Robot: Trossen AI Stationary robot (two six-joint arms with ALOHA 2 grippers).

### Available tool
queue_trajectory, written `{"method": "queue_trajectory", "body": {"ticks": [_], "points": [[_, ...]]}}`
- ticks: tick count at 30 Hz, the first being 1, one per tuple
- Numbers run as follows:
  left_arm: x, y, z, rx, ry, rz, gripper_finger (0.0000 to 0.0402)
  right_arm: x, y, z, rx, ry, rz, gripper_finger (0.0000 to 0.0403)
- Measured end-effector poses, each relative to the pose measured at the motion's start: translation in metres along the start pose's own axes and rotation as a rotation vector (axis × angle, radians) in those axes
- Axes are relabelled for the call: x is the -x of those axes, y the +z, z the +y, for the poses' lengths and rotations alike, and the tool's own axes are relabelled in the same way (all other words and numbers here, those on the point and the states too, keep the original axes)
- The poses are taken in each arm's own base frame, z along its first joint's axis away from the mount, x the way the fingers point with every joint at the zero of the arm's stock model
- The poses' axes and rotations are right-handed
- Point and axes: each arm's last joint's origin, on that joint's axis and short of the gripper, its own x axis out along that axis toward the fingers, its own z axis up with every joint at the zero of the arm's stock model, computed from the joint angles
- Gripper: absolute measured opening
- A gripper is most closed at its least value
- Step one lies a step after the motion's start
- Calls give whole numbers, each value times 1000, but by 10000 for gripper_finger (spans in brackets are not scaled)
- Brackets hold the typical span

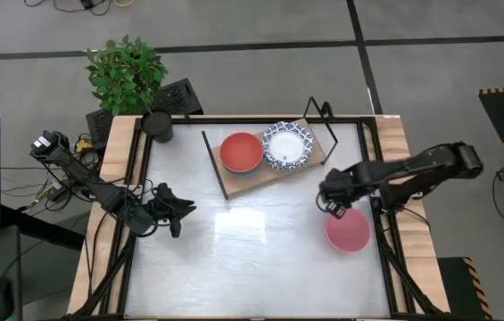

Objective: Place and stack bowls onto a shelf
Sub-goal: Stack the pink bowl on top of the orange bowl

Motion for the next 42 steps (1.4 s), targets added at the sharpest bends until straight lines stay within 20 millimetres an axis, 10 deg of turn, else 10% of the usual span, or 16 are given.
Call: {"method": "queue_trajectory", "body": {"ticks": [10,27,42], "points": [[0,0,0,6,6,-7,77,-23,-24,-15,-113,110,-5,233],[0,-1,1,-1,15,-1,77,-9,-41,-7,54,243,-107,234],[0,-1,1,-3,15,0,77,-34,-44,10,117,146,-18,207]]}}
